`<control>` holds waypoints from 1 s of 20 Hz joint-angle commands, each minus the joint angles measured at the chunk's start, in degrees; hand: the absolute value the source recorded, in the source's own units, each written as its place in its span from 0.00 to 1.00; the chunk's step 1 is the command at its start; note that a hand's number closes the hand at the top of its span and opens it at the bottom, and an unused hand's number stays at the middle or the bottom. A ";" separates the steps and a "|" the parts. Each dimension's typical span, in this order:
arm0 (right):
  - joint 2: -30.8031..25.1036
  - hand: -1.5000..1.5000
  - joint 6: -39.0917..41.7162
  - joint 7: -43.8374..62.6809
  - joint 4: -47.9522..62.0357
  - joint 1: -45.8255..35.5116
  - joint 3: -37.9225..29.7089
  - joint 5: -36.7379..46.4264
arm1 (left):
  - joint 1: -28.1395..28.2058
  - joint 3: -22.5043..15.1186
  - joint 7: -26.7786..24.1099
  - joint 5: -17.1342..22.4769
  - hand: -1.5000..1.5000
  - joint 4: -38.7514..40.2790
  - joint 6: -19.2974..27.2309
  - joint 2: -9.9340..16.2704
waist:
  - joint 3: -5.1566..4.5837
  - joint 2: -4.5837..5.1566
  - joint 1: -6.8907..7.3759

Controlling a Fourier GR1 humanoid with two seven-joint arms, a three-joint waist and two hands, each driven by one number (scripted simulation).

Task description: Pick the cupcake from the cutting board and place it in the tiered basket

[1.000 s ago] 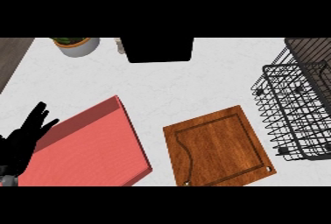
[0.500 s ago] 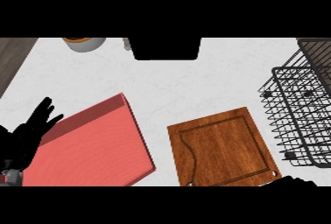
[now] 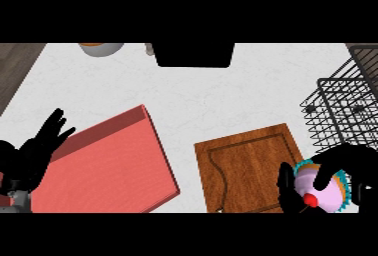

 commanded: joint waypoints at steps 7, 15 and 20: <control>-0.34 1.00 -0.54 -10.04 12.32 -14.64 -24.52 -30.73 | 2.23 0.61 1.43 0.00 0.50 5.41 -2.28 1.36 | -0.65 0.43 -0.01; -22.12 1.00 6.67 -22.99 26.72 -18.36 -29.83 -22.58 | 2.00 0.92 1.71 0.10 0.50 3.89 -1.45 0.61 | -0.86 0.50 0.18; -30.88 1.00 6.51 -34.36 38.97 -23.19 -31.43 -21.87 | 1.22 0.91 3.04 -0.10 0.50 3.40 -1.62 0.92 | -0.73 0.44 0.66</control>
